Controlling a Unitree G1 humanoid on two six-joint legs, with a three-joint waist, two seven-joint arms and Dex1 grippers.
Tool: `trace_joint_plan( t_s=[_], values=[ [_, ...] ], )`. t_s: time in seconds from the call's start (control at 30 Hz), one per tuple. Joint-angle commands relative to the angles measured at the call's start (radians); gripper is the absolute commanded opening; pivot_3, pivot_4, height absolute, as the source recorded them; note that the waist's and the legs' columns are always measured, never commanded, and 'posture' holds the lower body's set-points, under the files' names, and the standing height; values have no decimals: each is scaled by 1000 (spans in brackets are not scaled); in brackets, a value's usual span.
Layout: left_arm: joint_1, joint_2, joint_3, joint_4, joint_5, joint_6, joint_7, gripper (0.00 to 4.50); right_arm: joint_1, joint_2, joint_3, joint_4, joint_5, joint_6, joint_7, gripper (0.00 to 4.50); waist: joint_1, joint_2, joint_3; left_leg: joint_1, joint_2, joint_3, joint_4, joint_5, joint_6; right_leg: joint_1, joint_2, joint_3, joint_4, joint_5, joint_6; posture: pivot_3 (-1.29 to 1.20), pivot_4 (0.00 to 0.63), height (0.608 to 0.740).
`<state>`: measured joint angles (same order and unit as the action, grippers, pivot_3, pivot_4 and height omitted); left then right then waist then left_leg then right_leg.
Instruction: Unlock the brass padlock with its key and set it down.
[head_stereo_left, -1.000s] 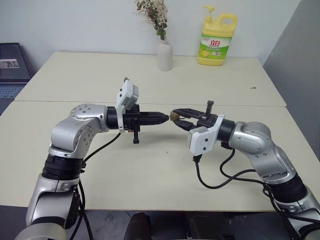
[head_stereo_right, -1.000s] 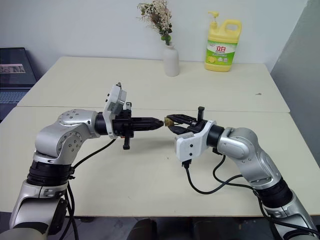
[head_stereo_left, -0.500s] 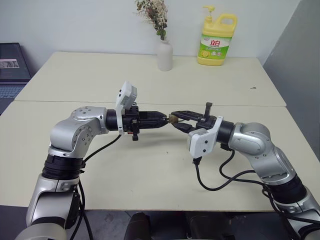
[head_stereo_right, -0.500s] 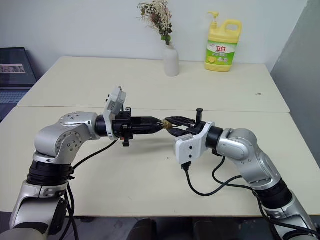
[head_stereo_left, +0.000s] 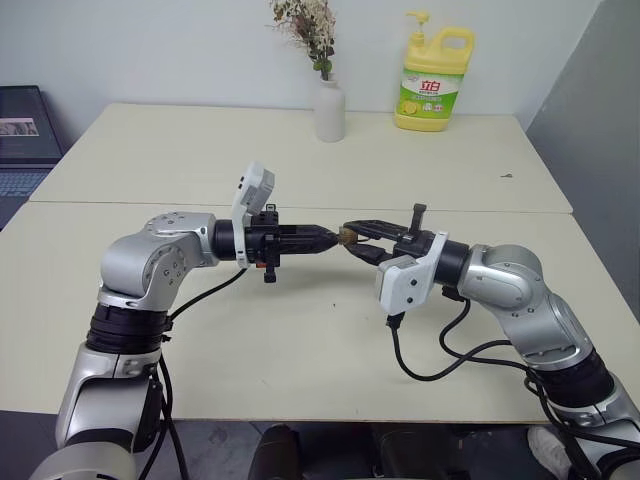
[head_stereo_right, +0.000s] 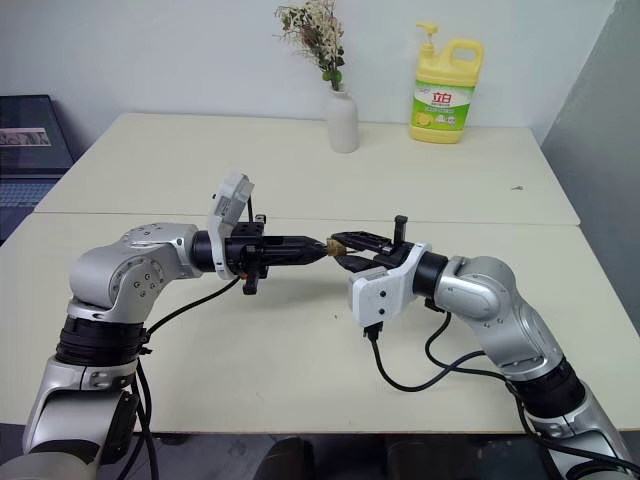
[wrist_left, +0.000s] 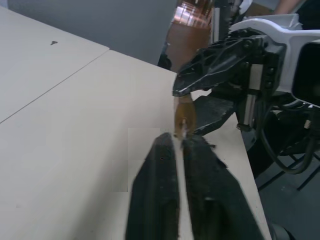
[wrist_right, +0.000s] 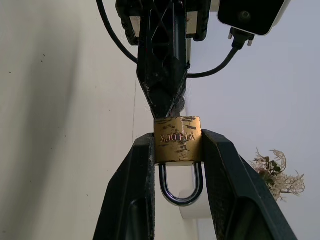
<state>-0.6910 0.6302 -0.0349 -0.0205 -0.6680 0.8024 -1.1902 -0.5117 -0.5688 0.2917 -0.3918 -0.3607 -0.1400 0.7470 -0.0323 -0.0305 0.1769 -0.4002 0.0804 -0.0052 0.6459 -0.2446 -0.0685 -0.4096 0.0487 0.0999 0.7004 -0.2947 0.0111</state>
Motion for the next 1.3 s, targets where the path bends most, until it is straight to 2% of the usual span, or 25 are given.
trace_joint_plan(
  t_s=[0.03,0.37,0.47,0.57,0.93,1.3],
  values=[
    [-22,14,23,-25,-13,-12,-13,0,7,0,1,-52,24,-15,11,926,0,0,0,0,0,0,0,0,0,0,0,0,0,0,0,0,150,740],
    [-6,36,27,-22,6,-22,-24,0,15,-4,-1,-53,34,-9,12,926,0,0,0,0,0,0,0,0,0,0,0,0,0,0,0,0,150,740],
    [-11,25,25,-25,3,-15,-11,631,15,-4,0,-53,36,-9,13,926,0,0,0,0,0,0,0,0,0,0,0,0,0,0,0,0,150,740],
    [-2,34,19,-31,9,-30,-21,1528,16,-5,-1,-53,38,-7,16,926,0,0,0,0,0,0,0,0,0,0,0,0,0,0,0,0,150,740],
    [-5,88,26,-23,-20,9,-72,1554,18,-1,-2,-54,41,0,25,926,0,0,0,0,0,0,0,0,0,0,0,0,0,0,0,0,150,740],
    [-5,66,16,-31,-24,10,-60,1554,13,5,-3,-54,41,-4,28,926,0,0,0,0,0,0,0,0,0,0,0,0,0,0,0,0,150,740]
  ],
)
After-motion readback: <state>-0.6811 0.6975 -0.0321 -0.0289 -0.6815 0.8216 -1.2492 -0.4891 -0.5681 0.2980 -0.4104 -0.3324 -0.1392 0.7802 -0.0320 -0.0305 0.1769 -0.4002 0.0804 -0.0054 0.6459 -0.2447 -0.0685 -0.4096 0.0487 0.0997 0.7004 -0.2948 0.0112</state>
